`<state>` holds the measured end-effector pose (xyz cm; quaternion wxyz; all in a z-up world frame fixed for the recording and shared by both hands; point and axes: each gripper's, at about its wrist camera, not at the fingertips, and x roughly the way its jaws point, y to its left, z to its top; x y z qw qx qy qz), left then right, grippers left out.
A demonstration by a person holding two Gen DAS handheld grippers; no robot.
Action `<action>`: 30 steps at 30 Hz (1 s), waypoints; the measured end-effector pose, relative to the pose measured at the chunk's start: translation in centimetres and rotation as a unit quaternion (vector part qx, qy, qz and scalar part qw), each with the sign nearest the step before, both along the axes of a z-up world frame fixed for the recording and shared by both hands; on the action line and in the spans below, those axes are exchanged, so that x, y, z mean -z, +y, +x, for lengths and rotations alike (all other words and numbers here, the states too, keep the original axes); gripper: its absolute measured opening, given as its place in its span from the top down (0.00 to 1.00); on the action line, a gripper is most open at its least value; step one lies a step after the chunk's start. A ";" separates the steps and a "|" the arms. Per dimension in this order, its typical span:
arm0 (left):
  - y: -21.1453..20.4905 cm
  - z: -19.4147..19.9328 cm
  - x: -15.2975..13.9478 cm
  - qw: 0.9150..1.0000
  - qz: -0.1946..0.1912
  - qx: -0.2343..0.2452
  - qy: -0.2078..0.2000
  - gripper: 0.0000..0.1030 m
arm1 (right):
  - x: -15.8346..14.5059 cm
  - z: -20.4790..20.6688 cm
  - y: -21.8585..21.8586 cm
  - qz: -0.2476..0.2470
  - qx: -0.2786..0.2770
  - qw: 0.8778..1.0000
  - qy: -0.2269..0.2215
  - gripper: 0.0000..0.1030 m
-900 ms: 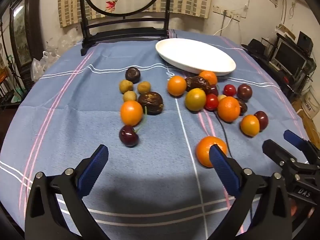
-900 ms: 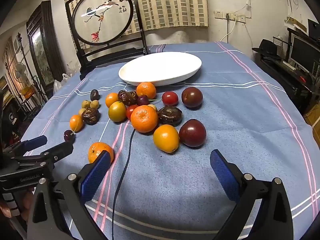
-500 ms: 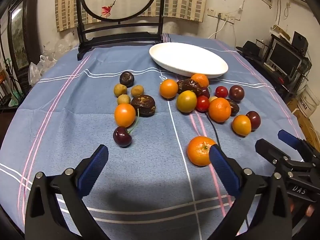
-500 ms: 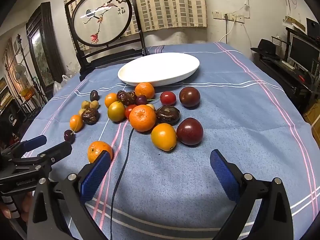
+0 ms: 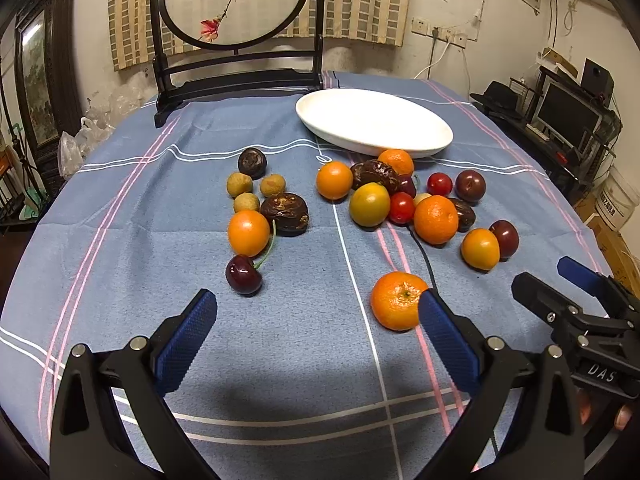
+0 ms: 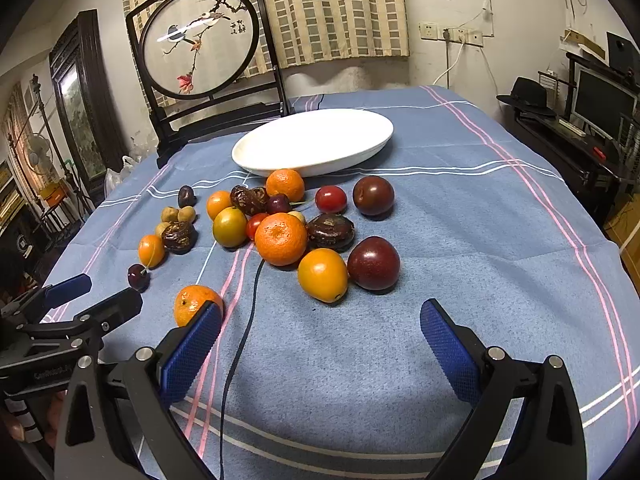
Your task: Organize fruits
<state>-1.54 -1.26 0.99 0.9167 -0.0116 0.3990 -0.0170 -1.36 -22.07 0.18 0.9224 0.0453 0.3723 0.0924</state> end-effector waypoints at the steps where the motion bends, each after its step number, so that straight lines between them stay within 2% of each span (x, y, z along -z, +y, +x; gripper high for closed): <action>1: 0.0 0.0 0.0 1.000 0.000 -0.001 0.000 0.04 | -0.1 -0.1 0.0 0.000 -0.001 1.000 0.000 0.03; 30: -0.1 0.2 0.4 1.000 -0.006 -0.001 0.008 0.04 | 0.4 0.2 0.5 -0.007 -0.010 1.000 0.009 0.03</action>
